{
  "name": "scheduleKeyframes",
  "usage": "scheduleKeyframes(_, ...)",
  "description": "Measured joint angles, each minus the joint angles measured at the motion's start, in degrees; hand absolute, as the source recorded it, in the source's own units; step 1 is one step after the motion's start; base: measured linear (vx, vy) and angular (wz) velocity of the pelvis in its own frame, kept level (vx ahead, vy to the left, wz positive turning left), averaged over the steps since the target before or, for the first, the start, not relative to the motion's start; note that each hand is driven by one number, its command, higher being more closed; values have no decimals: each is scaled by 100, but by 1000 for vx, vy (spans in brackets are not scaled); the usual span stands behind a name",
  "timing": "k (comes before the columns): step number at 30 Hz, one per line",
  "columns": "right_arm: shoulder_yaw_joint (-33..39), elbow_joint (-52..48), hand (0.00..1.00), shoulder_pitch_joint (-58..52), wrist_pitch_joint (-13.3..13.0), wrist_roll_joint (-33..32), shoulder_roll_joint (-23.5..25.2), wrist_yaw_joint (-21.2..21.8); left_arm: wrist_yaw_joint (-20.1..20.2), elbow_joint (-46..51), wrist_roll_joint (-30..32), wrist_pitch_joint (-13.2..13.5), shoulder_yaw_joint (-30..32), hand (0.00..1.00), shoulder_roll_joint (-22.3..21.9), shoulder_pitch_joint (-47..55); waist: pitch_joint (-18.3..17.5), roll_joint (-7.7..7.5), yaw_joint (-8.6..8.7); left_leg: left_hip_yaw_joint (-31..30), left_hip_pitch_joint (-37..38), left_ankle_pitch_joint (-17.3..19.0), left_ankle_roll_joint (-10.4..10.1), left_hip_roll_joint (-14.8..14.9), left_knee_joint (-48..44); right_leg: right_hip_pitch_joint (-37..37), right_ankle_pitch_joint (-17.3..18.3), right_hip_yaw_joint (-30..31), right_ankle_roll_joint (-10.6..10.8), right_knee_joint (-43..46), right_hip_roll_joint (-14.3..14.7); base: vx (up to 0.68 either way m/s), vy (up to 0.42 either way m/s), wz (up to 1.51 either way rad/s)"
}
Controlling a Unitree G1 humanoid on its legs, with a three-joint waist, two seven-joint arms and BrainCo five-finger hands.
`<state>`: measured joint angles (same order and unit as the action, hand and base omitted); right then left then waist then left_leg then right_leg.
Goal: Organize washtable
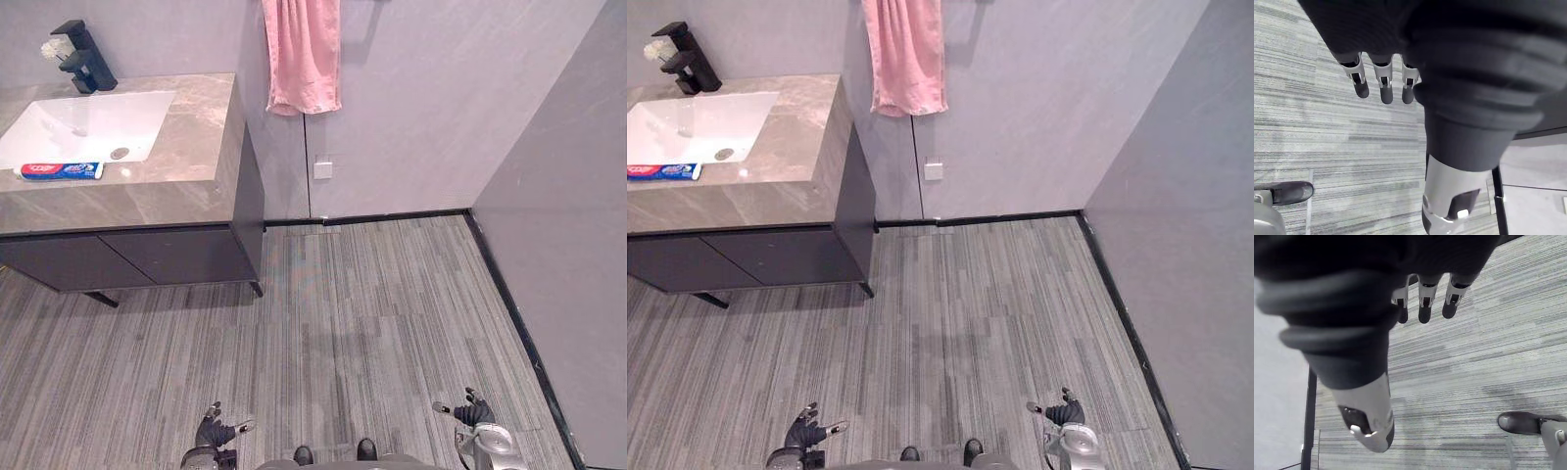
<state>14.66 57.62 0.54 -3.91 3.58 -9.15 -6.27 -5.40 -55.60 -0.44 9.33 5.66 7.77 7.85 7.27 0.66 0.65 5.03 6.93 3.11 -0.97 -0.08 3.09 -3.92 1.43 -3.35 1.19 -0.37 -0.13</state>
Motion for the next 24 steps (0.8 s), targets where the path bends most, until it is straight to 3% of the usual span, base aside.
scheduleKeyframes(19,-128,-2,0,-82,36,-18,140,-8,-1,4,3,-6,-176,0,-67,7,-13,-52,-24,159,-194,33,44,-2,37,257,28,103,34,-2,10,0,-8,-4)
scheduleKeyframes(22,-115,-12,0,-29,37,-34,136,-13,-2,112,4,-9,-177,0,-66,-8,-11,-48,-74,343,-342,251,92,-1,-211,400,79,300,79,73,9,79,27,-34)
scheduleKeyframes(24,-99,-50,0,17,38,-78,124,-18,-5,281,4,-9,-216,0,-60,-14,0,-24,-126,469,-461,512,135,0,-547,591,323,415,120,461,-10,107,47,-30)
